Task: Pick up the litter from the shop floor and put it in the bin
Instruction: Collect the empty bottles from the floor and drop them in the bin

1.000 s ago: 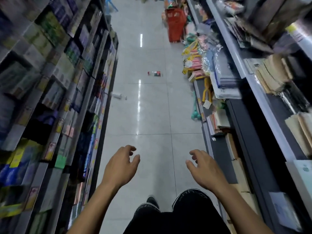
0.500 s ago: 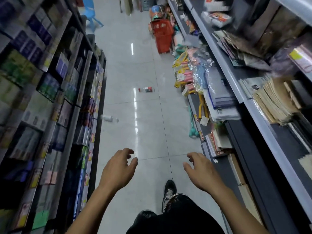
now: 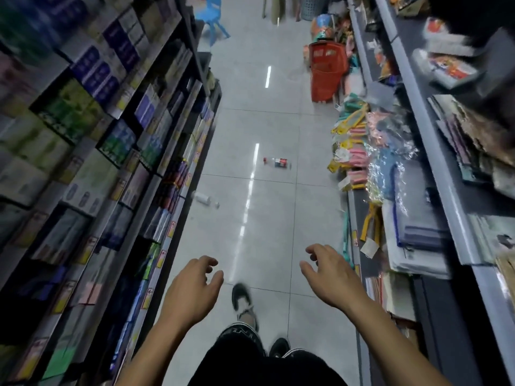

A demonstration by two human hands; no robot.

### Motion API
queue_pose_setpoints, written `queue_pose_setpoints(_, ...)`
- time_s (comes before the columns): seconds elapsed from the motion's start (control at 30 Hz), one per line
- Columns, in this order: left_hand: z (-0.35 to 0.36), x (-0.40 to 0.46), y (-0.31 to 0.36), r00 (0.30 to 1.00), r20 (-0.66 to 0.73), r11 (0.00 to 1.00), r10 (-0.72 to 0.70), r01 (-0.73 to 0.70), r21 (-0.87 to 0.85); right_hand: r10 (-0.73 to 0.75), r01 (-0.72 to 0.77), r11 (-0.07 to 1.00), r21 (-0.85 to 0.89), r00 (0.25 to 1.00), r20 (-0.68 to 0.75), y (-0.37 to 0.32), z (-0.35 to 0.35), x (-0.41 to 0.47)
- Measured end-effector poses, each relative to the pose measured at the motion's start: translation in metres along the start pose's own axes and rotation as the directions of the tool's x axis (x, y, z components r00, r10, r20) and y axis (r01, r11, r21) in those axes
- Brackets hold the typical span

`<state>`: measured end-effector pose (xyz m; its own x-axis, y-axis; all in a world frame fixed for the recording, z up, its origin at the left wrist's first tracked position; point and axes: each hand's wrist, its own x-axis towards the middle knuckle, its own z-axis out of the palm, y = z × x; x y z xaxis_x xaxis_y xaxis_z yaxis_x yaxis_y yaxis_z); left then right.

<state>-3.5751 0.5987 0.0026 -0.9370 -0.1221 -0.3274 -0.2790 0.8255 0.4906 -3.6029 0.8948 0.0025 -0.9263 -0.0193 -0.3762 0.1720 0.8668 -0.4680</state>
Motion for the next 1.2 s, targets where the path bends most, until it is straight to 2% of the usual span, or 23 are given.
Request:
queue_pose_setpoints(0.3,-0.043,0.135,0.004,0.999,-0.007,0.997,-0.05,0.05,-0.057,-0.035,0.035,0.998,-0.043,0.999,0.012,-0.056,-0.029,0.133)
queue_pose_setpoints(0.53,-0.076,0.255,0.037,0.997,0.059,0.999,0.042,-0.04,-0.031,0.059,-0.059,0.998,-0.014,0.998,-0.033,-0.078,-0.053,0.213)
queue_pose_setpoints(0.83,-0.08,0.386,0.117,0.978,0.138,0.985,0.156,-0.164,0.048,0.211,-0.207,0.976,0.059,0.976,-0.053,-0.05,-0.095,0.296)
queue_pose_setpoints(1.0,-0.07,0.455,0.173,0.979,0.13,0.983,0.159,-0.169,0.071,0.212,-0.208,0.974,0.09,0.976,-0.039,-0.021,-0.127,0.366)
queue_pose_setpoints(1.2,-0.063,0.517,0.23,0.988,0.124,0.991,0.092,-0.102,0.081,0.148,-0.148,0.984,0.102,0.989,0.008,-0.001,-0.177,0.456)
